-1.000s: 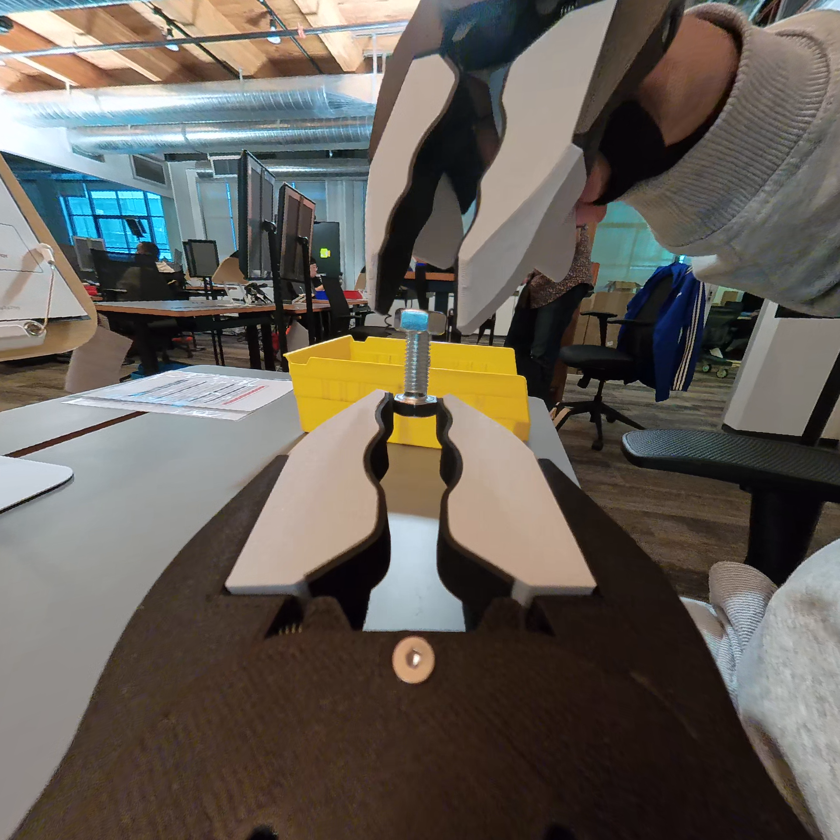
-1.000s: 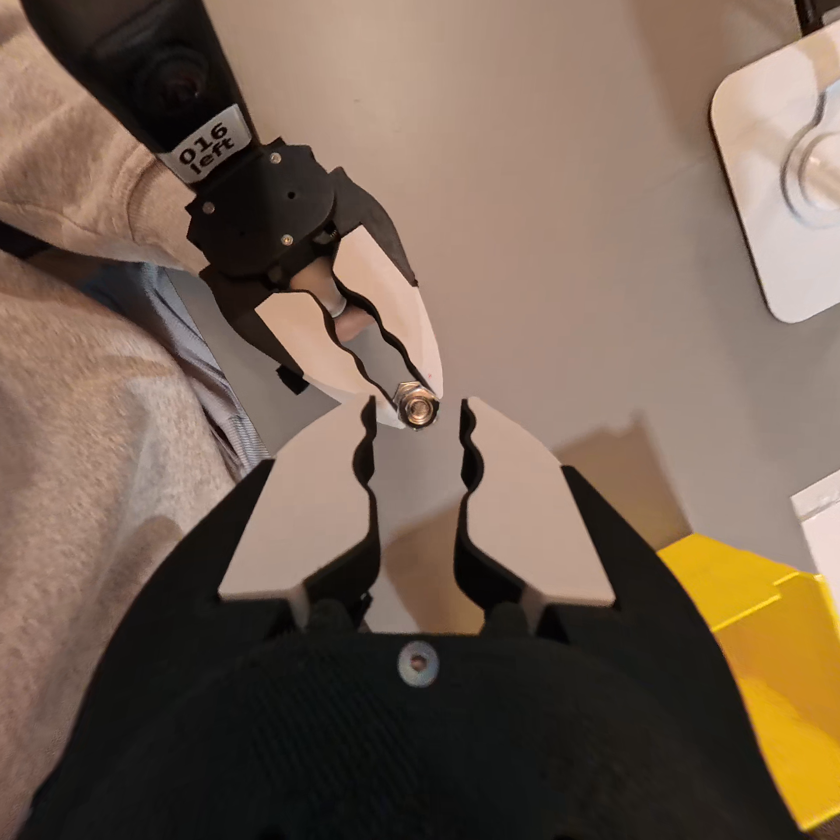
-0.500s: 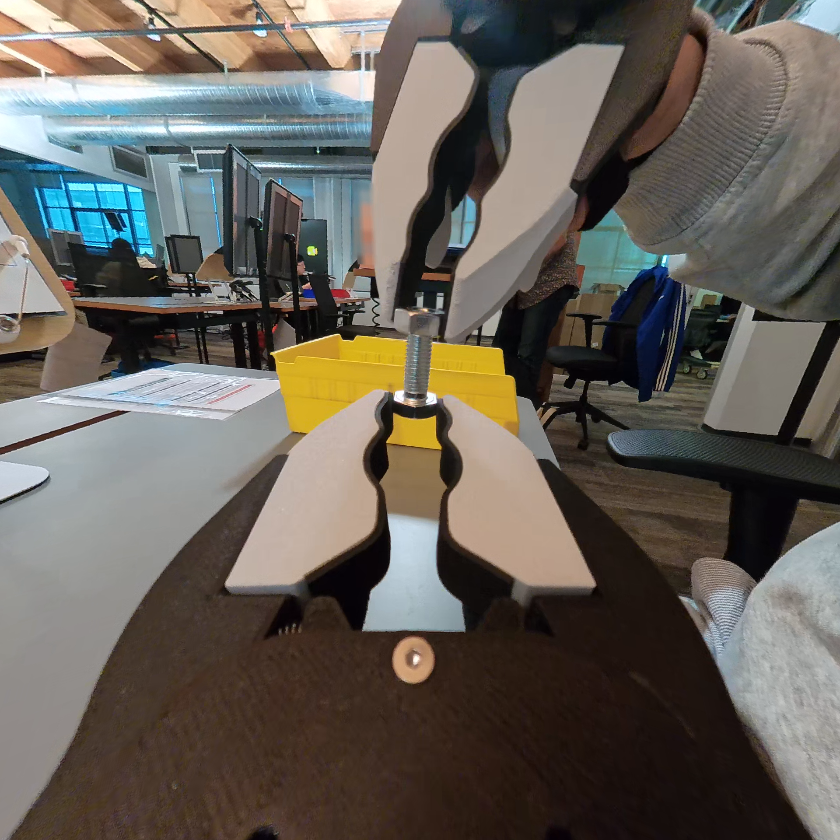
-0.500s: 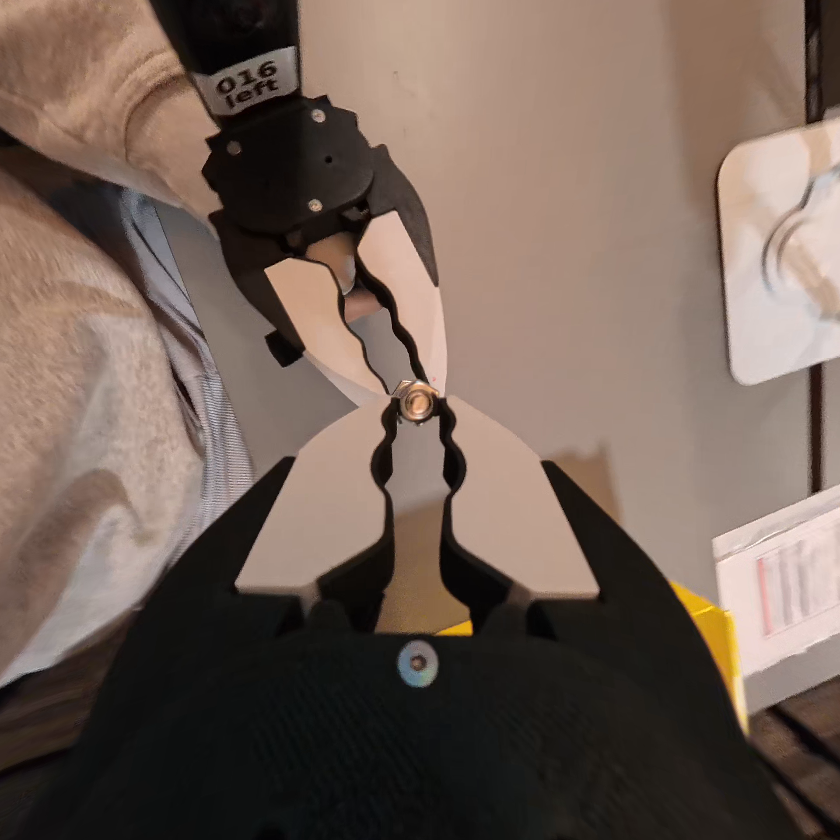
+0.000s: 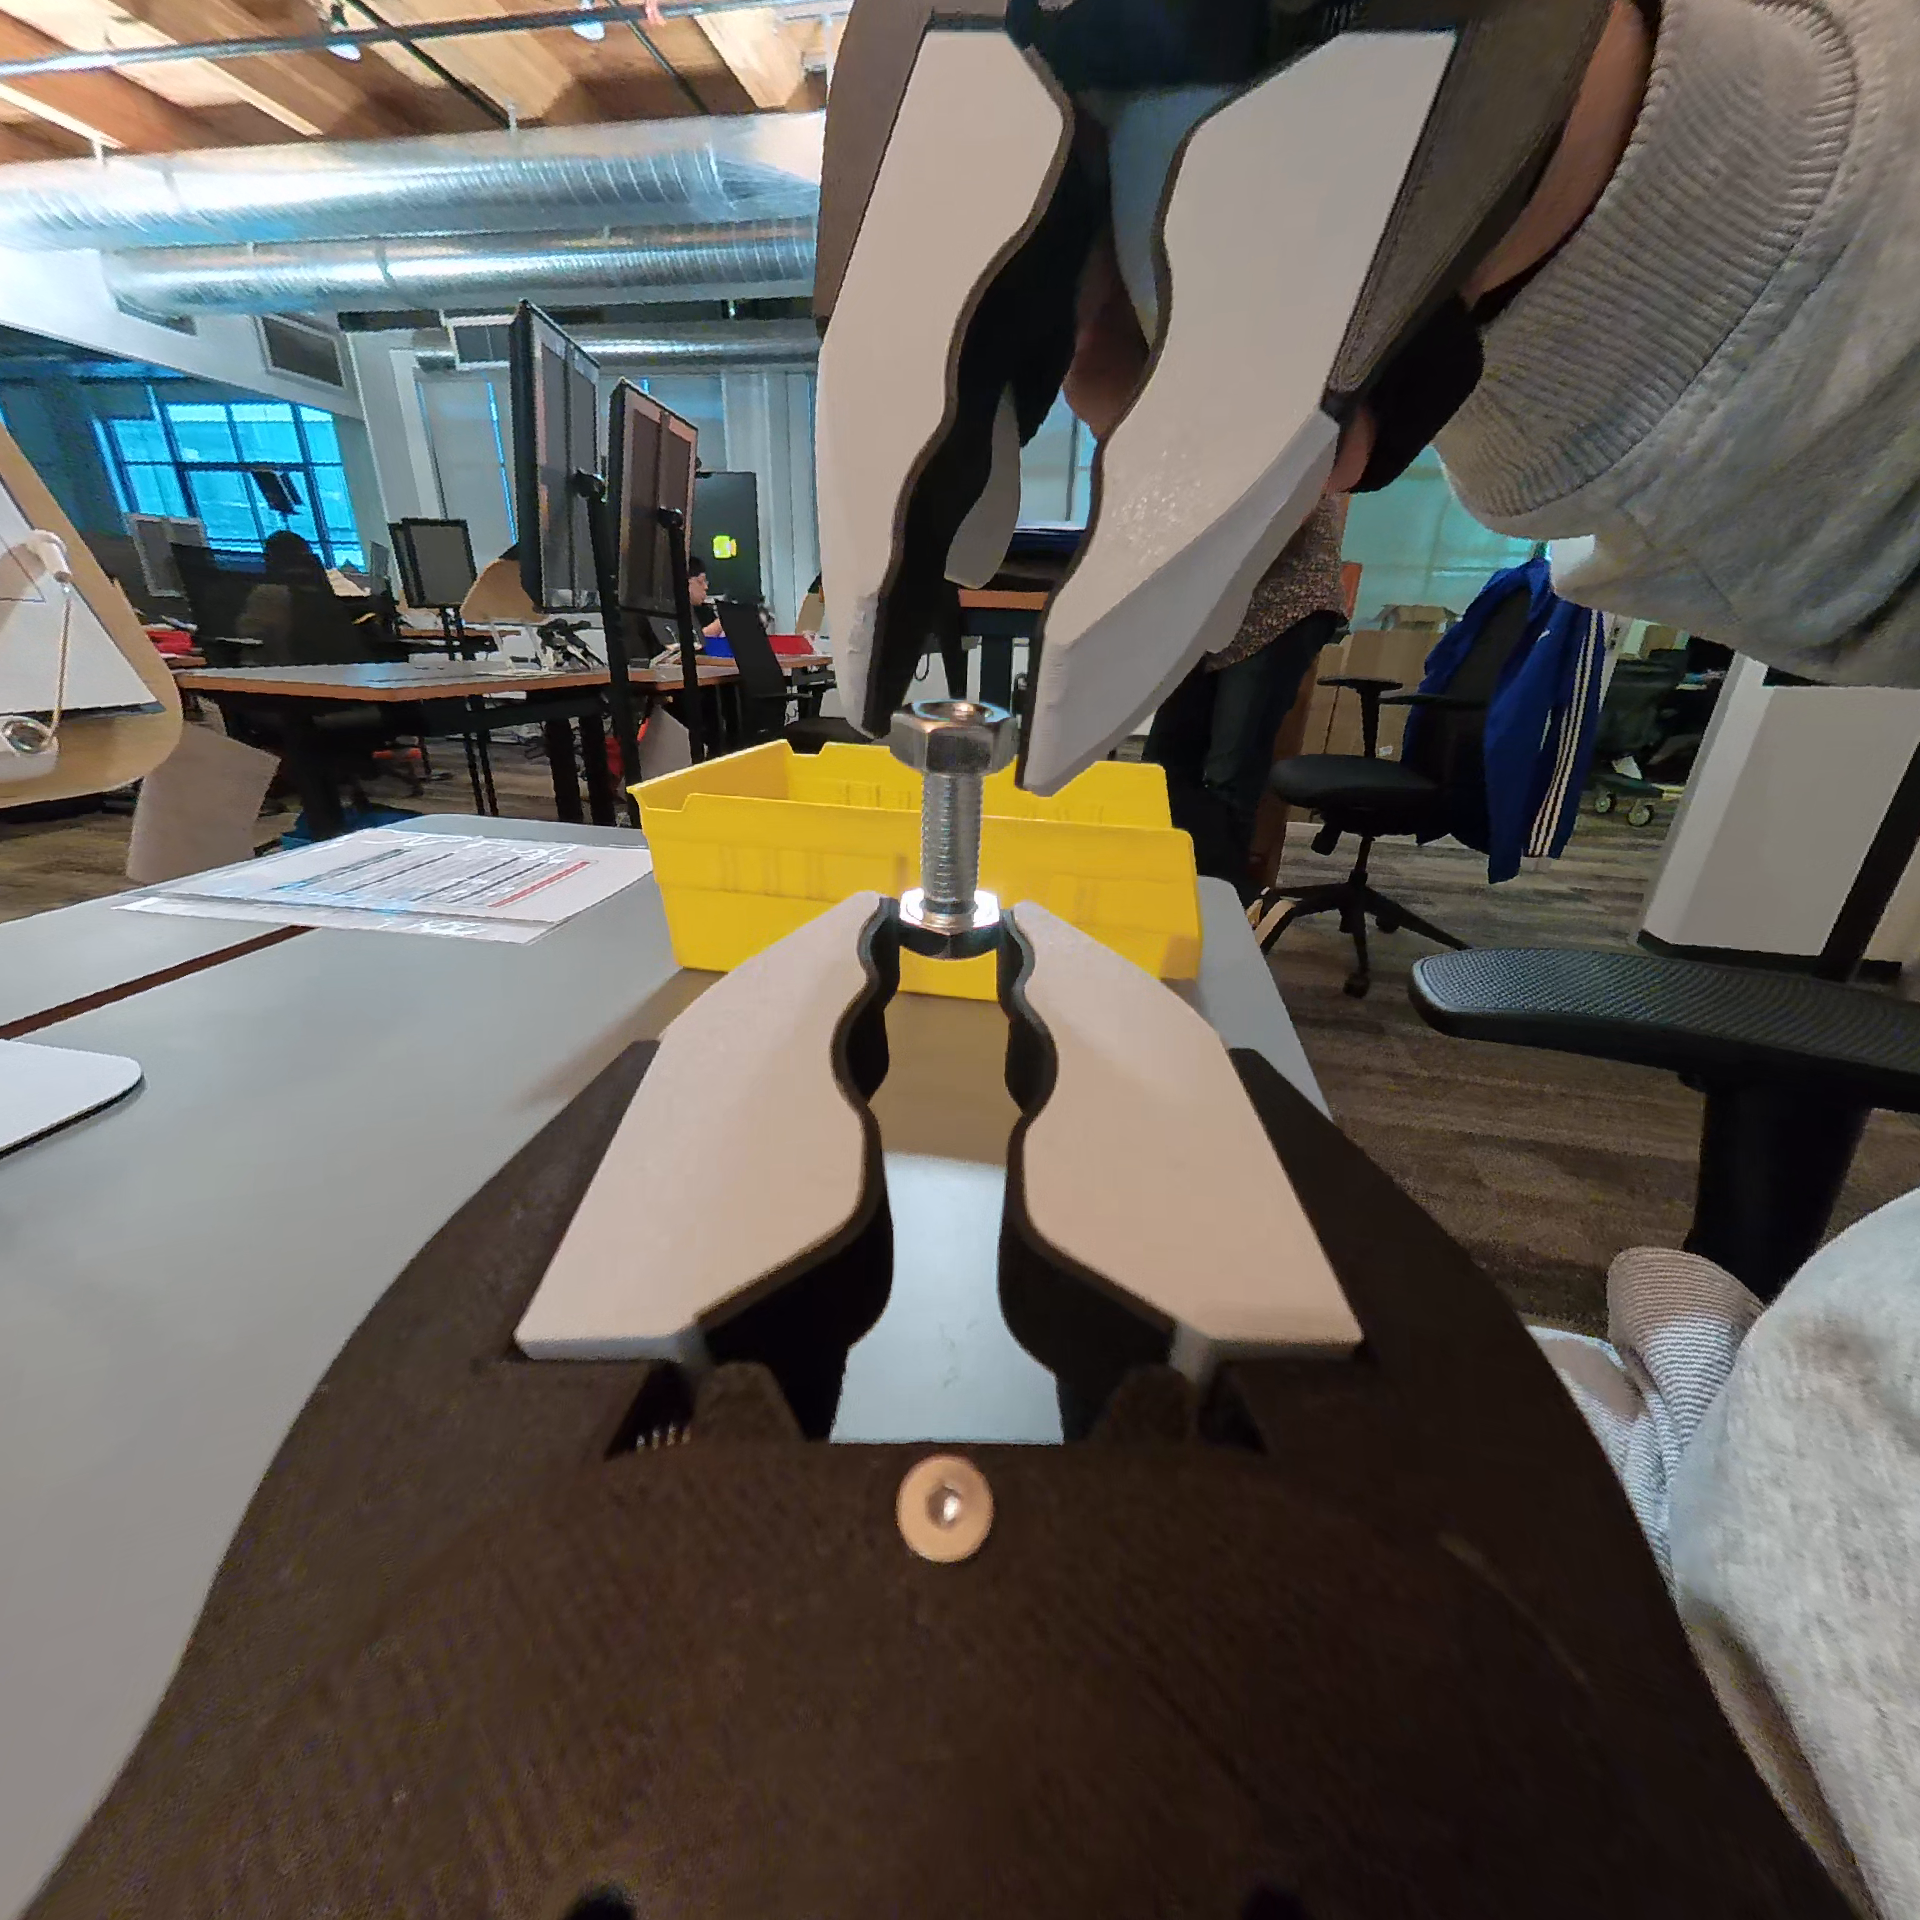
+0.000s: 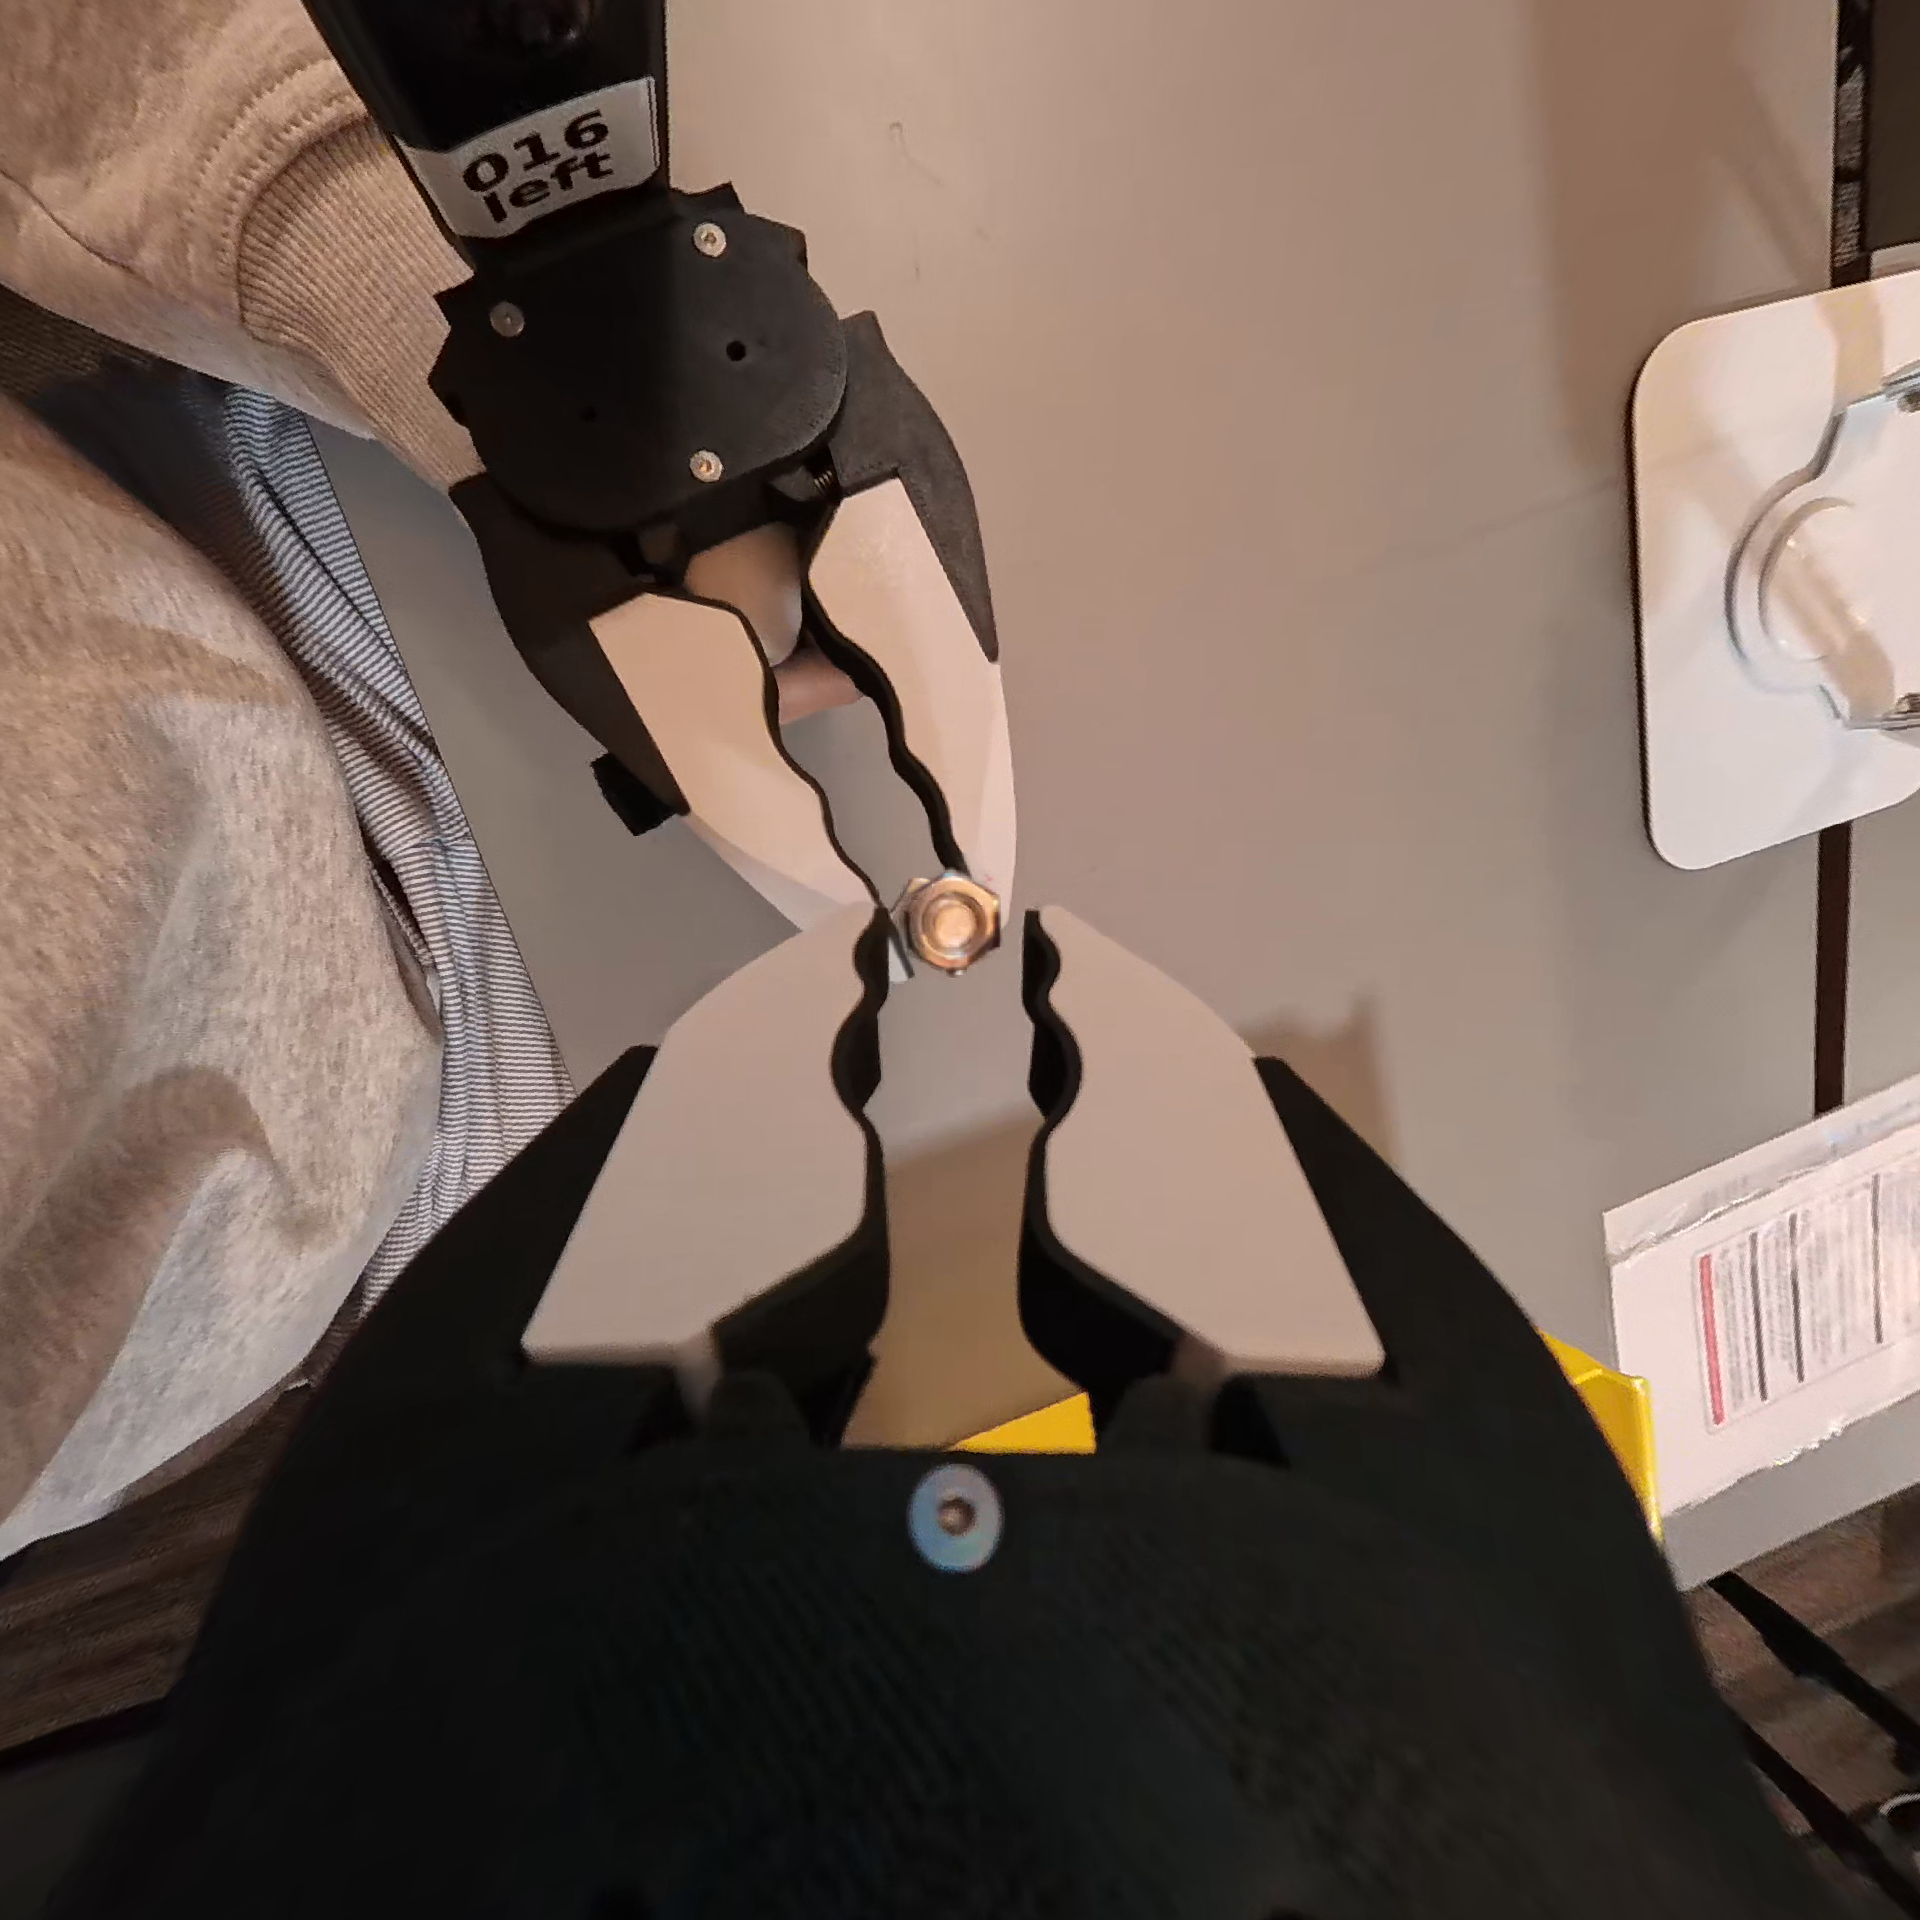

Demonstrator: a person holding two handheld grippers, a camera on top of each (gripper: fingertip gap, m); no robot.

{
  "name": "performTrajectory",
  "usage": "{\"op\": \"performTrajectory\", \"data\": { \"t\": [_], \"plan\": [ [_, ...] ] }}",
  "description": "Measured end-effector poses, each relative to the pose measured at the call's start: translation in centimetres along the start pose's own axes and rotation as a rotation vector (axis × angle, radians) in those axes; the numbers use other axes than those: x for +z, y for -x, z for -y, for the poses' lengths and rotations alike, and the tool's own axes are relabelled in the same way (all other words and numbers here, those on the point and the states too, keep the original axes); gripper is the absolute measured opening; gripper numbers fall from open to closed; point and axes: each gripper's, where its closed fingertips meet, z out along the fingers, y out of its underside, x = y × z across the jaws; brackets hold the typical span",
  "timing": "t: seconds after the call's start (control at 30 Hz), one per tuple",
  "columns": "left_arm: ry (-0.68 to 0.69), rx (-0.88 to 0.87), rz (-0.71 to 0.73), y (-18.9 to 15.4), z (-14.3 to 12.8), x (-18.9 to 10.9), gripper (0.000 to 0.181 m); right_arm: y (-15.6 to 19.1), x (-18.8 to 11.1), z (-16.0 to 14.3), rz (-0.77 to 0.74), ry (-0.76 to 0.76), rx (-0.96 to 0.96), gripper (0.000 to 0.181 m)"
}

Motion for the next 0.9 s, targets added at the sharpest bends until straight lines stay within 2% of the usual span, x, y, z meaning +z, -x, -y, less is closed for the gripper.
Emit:
{"op": "performTrajectory", "data": {
  "t": [0.53,0.9],
  "plan": [
    [0.026,0.005,-0.010,-0.3,-0.4,0.2,0.018,1.2,0.5,0.6,0.021,0.002,-0.058,0.028],
    [0.018,-0.037,0.028,0.7,-0.3,0.0,0.018,1.7,0.2,0.4,0.024,0.028,-0.052,0.018]
  ]
}}
